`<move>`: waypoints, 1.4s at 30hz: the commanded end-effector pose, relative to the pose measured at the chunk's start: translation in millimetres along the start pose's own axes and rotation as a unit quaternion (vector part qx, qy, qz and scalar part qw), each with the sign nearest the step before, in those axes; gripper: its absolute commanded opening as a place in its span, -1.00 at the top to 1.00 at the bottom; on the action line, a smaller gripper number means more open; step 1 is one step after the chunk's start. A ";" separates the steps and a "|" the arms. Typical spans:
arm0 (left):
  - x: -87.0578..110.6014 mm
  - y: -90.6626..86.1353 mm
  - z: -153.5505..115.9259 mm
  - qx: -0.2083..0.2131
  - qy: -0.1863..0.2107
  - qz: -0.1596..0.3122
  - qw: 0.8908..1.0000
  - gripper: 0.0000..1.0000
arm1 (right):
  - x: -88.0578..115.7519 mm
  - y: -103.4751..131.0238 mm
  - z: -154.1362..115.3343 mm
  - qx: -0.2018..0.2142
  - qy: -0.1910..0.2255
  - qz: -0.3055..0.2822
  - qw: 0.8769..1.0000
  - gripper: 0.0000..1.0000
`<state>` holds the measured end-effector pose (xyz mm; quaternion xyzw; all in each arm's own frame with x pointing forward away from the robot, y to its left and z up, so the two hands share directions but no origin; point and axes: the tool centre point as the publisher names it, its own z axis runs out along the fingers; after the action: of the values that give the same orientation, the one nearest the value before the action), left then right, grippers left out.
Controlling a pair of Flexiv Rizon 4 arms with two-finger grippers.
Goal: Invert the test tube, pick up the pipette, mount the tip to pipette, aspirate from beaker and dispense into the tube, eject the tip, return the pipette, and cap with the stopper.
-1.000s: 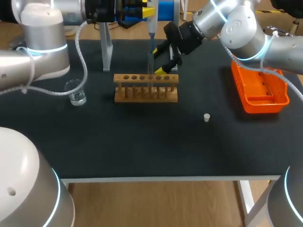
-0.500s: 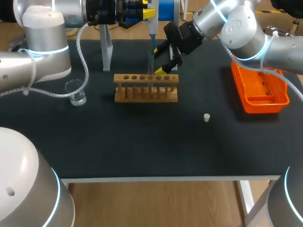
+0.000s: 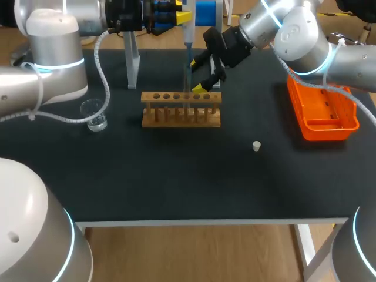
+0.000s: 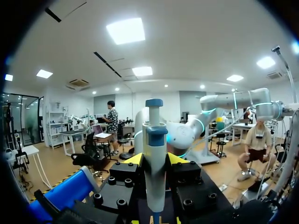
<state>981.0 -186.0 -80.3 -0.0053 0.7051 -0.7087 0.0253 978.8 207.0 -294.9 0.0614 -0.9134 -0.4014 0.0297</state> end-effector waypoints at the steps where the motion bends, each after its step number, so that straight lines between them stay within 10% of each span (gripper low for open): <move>1: 2.0 -0.2 -0.1 0.001 -0.004 0.000 1.000 1.00 | 0.6 0.5 -1.5 0.002 0.000 0.000 1.000 -1.00; 42: 1.6 1.0 0.8 -0.002 -0.005 -0.004 1.000 1.00 | 9.2 17.4 -31.9 -0.003 -0.002 0.006 1.000 -1.00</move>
<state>980.1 -185.9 -81.8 -0.0103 0.7058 -0.7079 0.0250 978.0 202.4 -273.9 0.0562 -0.9093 -0.4111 0.0312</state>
